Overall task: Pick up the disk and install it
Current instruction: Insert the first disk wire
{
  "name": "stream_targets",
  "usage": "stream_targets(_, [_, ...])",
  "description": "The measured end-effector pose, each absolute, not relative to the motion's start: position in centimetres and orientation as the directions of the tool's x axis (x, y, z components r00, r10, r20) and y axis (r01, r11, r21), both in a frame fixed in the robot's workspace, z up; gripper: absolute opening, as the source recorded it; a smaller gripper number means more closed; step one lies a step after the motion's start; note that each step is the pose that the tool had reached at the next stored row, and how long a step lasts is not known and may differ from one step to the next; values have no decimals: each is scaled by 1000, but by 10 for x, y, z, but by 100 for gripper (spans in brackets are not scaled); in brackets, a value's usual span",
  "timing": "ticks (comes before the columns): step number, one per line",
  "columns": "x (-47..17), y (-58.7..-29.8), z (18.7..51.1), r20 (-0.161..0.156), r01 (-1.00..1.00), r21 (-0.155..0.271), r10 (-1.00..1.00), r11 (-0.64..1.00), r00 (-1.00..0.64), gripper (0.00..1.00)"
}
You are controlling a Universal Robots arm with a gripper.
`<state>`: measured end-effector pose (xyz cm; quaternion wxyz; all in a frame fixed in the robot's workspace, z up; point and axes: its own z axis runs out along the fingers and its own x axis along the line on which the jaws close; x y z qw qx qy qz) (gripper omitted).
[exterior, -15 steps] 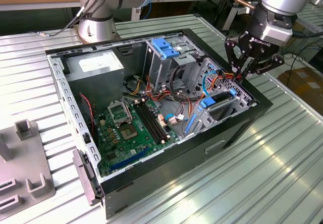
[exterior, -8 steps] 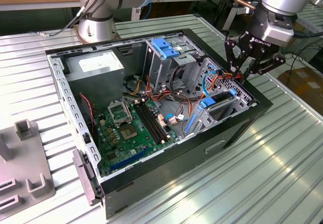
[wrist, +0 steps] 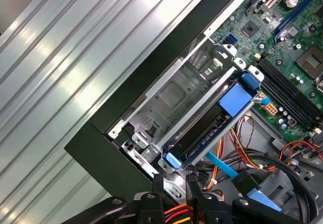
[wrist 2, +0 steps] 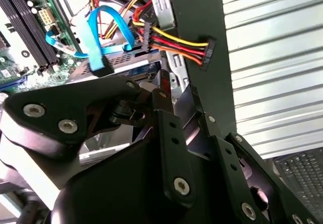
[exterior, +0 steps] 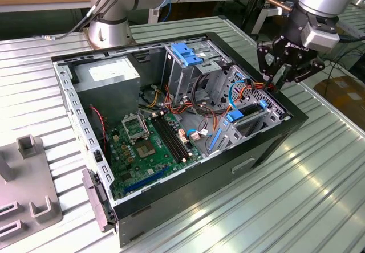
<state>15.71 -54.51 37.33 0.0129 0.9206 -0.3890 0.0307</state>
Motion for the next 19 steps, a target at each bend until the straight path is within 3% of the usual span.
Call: stream_targets(19, [177, -541, 373, 67, -638, 0, -636, -770, 769, 31])
